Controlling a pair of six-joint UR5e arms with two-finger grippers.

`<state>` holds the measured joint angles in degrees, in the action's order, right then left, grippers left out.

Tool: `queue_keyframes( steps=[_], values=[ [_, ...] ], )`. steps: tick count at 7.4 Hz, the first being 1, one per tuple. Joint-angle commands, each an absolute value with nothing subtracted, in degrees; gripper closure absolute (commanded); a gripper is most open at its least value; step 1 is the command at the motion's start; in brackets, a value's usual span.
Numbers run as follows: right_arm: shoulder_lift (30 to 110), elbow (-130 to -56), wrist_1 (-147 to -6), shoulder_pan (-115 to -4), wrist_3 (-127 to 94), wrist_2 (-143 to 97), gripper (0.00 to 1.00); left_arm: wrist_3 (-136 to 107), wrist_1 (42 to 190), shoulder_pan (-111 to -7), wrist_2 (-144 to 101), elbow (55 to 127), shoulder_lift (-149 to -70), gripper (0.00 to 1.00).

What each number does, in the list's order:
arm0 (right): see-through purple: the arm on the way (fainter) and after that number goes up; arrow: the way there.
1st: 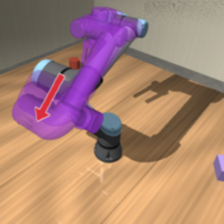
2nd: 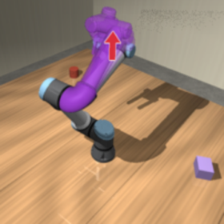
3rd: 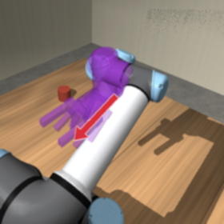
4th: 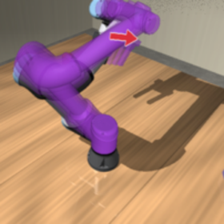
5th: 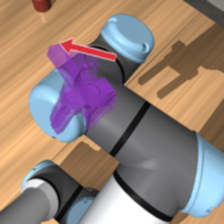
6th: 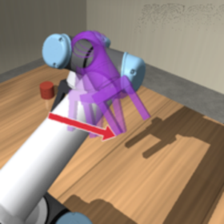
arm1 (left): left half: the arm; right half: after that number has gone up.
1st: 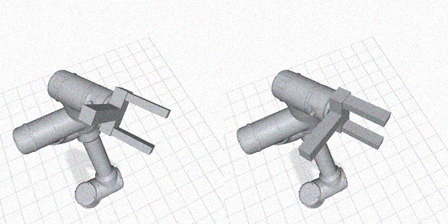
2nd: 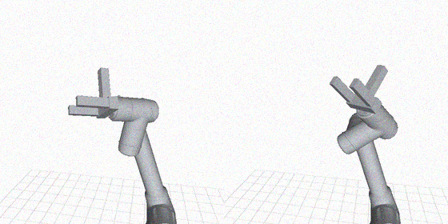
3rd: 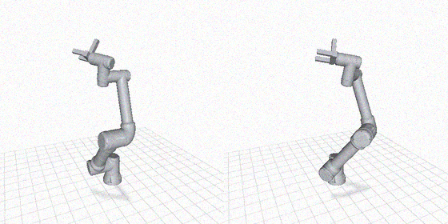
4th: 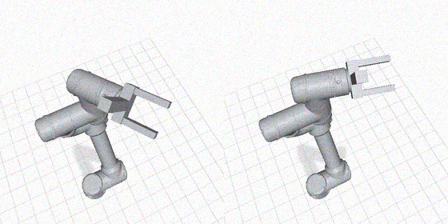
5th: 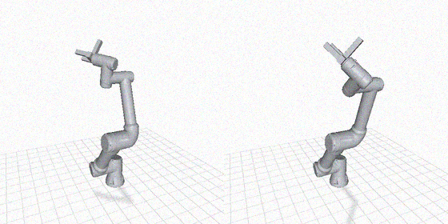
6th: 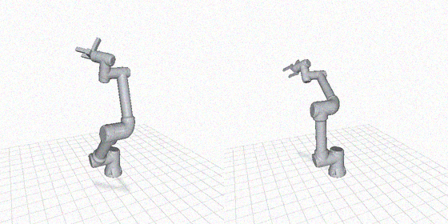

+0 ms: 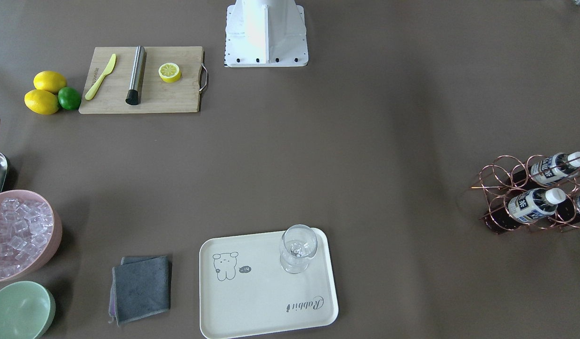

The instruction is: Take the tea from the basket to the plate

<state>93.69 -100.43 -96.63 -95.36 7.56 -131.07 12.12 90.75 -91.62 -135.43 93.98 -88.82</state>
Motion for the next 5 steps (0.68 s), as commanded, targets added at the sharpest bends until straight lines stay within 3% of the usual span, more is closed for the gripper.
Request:
queue_keyframes(
  steps=[1, 3, 5],
  values=[
    [93.60, -100.37, -96.68, -93.52, 7.56, -131.04, 0.00, 30.52, 90.53, -92.54, -135.35, 93.96, -89.03, 0.02],
    [93.43, -100.46, -96.68, -91.06, 7.56, -131.22, 0.00, 44.67, 90.35, -93.16, -132.74, 94.57, -90.26, 0.02],
    [93.34, -100.46, -96.59, -90.18, 7.56, -131.22, 0.00, 56.37, 82.58, -93.16, -131.75, 94.13, -96.65, 0.02]
  ],
)
